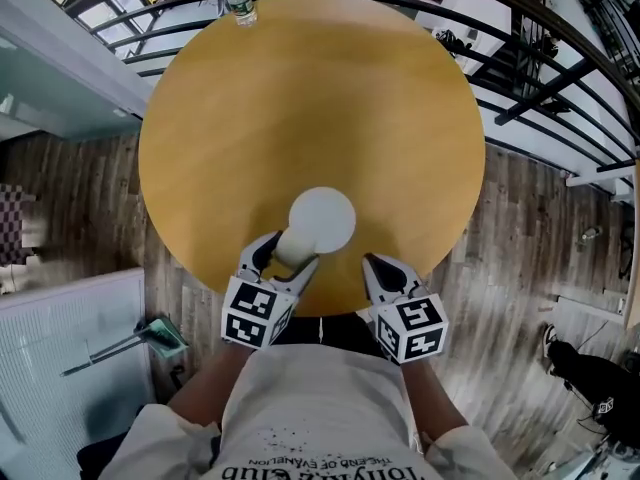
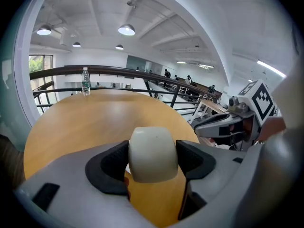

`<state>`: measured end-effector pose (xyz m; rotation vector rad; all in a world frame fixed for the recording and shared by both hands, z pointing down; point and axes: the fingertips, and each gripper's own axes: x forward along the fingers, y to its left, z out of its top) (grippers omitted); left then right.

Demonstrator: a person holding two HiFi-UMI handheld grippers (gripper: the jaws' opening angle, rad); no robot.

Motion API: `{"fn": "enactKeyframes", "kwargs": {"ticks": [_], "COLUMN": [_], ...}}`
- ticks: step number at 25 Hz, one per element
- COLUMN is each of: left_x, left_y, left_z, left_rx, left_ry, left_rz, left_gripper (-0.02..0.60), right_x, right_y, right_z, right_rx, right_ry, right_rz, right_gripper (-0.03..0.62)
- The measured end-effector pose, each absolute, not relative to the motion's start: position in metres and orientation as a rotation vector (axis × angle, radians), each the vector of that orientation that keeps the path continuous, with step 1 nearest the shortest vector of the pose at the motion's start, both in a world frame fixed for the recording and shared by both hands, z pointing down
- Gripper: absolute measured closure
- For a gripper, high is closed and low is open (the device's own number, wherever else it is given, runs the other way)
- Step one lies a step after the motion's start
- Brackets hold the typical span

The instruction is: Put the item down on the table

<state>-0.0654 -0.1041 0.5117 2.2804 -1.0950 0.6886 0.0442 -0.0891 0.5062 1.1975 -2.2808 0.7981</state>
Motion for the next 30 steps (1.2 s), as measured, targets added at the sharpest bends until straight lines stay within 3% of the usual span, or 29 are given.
{"fn": "enactKeyframes", "kwargs": {"ticks": [30], "left_x": [-0.038], "left_y": [-0.147], "left_z": [0.609], "left_rx": [2.261], "left_ry": [-0.980], "left_rz": [0.950], "left_gripper": [0.261], "right_x": [0.052], "right_y": [-0.095], "right_z": [0.551], "right_rx": [1.198], "right_ry": [-2.204], "right_rz": [0.942], "right_gripper": [0.568]}}
